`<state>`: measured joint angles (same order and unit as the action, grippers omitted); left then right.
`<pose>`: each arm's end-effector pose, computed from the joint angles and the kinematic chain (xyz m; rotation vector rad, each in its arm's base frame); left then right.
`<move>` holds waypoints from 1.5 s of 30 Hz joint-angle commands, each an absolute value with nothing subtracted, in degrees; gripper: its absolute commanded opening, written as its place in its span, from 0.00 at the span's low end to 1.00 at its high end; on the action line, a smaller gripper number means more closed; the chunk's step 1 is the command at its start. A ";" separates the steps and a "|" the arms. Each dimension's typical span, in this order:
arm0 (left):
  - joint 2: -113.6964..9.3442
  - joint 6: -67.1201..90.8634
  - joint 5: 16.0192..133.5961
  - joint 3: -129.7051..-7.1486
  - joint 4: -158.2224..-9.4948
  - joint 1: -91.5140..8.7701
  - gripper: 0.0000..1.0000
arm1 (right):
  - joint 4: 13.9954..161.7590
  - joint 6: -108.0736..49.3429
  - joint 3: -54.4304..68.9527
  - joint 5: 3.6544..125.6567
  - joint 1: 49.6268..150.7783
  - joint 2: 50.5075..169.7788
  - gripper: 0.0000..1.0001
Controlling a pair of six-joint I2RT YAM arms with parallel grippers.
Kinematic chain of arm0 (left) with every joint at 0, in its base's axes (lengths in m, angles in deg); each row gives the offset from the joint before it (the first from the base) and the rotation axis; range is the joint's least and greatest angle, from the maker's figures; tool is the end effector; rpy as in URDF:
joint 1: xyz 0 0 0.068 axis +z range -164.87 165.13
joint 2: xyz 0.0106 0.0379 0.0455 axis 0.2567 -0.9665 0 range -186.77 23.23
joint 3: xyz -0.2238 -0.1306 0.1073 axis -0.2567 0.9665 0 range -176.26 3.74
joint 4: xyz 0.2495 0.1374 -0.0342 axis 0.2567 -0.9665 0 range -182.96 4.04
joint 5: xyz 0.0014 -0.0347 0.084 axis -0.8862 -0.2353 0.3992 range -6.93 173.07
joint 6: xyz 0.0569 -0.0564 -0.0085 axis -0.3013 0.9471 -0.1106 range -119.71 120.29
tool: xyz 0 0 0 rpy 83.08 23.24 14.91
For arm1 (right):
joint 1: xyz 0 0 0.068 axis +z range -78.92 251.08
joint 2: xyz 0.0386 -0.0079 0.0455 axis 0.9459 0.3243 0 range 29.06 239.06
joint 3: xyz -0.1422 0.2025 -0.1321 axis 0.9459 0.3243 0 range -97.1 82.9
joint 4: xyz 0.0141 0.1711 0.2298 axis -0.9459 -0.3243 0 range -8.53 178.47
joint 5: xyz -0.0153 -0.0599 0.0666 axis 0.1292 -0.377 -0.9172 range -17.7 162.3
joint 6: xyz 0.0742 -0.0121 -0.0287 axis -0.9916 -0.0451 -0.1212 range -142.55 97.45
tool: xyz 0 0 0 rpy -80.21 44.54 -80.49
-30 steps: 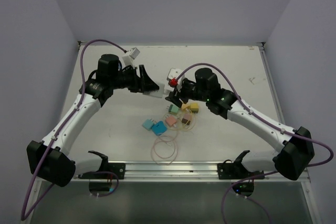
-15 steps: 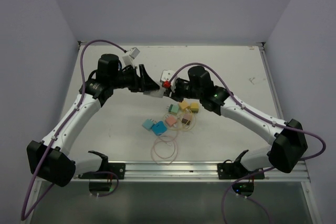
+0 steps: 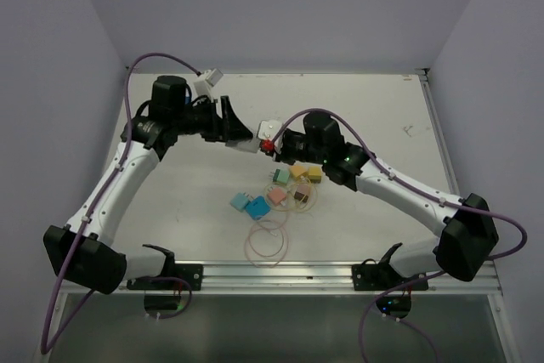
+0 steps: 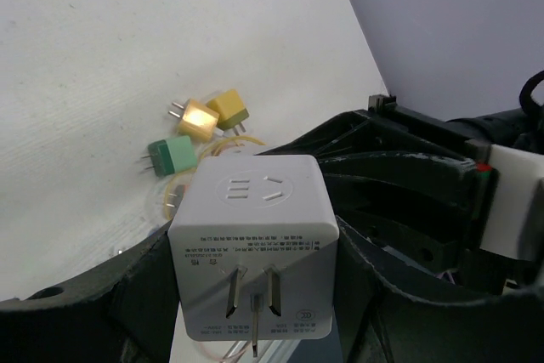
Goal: Pull the plug off the socket
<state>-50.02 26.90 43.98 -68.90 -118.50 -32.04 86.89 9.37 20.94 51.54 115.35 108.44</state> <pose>0.2941 -0.1368 0.3609 0.2393 2.2200 -1.1647 0.2539 0.2820 0.3113 -1.3633 1.3377 0.4902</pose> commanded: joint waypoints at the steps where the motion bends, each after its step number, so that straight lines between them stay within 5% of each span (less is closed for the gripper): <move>1: -48.49 22.62 43.52 -76.49 -118.55 -27.27 0.00 | 78.80 11.29 25.59 57.97 114.76 107.81 0.00; 12: -46.47 20.51 46.41 -81.25 -120.95 -21.29 0.00 | 79.51 6.72 29.63 61.22 114.58 108.16 0.00; 26: -40.93 26.66 56.70 -57.18 -104.87 -16.63 0.00 | 87.94 -19.37 34.19 49.27 113.44 112.64 0.00; 34: -38.21 27.80 61.53 -46.99 -98.45 -12.96 0.00 | 94.36 -30.54 37.89 45.59 103.87 115.10 0.01; 37: -38.29 29.20 61.36 -43.47 -95.55 -11.80 0.00 | 93.05 -31.78 37.28 45.40 103.16 116.51 0.10; 41: -39.17 30.26 62.76 -40.91 -93.09 -11.09 0.00 | 92.60 -33.27 36.93 46.10 103.07 115.99 0.43; 45: -40.05 31.32 64.96 -39.68 -90.89 -10.66 0.00 | 89.10 -33.01 35.26 47.77 103.07 112.65 0.62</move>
